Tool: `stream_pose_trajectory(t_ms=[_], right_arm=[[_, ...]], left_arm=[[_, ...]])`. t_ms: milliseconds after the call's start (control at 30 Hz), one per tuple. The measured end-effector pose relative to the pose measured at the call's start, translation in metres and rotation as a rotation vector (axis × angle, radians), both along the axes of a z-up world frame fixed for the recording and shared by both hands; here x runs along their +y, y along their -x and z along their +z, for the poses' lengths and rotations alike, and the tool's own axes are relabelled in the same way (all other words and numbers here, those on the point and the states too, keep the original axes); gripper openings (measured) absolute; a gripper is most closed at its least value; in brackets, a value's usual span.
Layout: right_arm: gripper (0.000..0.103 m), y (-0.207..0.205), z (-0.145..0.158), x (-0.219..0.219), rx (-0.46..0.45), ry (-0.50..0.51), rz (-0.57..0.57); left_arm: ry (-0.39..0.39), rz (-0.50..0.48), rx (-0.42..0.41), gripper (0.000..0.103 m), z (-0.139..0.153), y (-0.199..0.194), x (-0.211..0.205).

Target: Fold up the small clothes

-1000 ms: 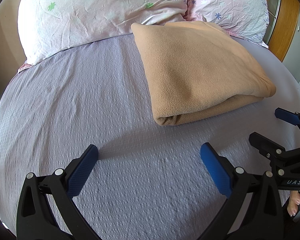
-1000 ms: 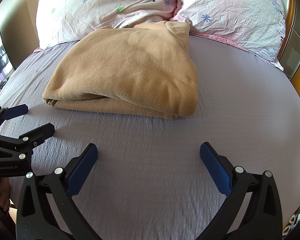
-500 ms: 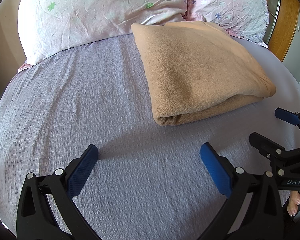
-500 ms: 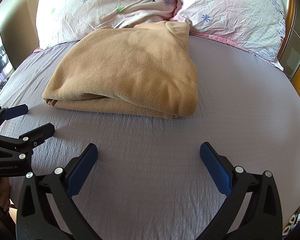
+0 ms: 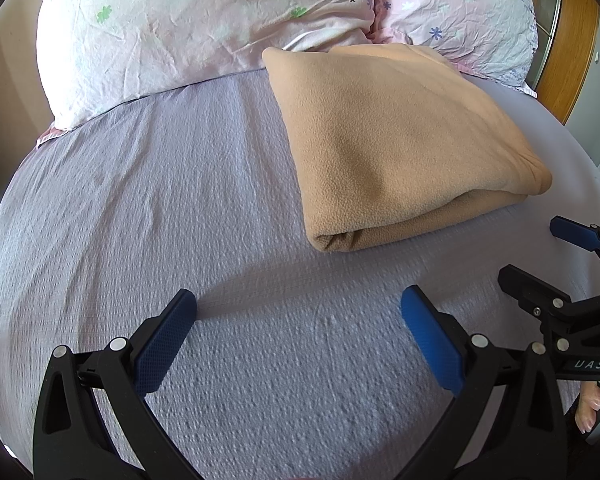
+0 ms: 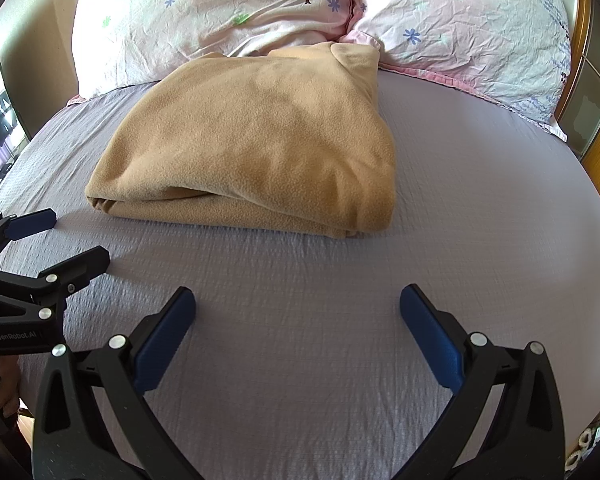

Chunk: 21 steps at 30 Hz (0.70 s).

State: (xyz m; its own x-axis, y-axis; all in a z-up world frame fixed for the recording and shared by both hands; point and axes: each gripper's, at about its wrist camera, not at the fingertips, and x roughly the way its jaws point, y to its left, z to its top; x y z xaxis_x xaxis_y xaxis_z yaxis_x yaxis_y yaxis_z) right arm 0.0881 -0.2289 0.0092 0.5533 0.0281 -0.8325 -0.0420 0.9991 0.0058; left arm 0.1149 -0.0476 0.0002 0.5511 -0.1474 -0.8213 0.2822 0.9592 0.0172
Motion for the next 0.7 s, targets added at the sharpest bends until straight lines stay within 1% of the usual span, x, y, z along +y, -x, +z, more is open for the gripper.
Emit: stream_pose_trajectory(t_ms=[700], right_arm=[[0.101,-0.0002,-0.0001,-0.0001,-0.001,0.0,-0.001]], left_arm=[[-0.002,-0.002,-0.003,0.102,0.0006,-0.0009,0.0001]])
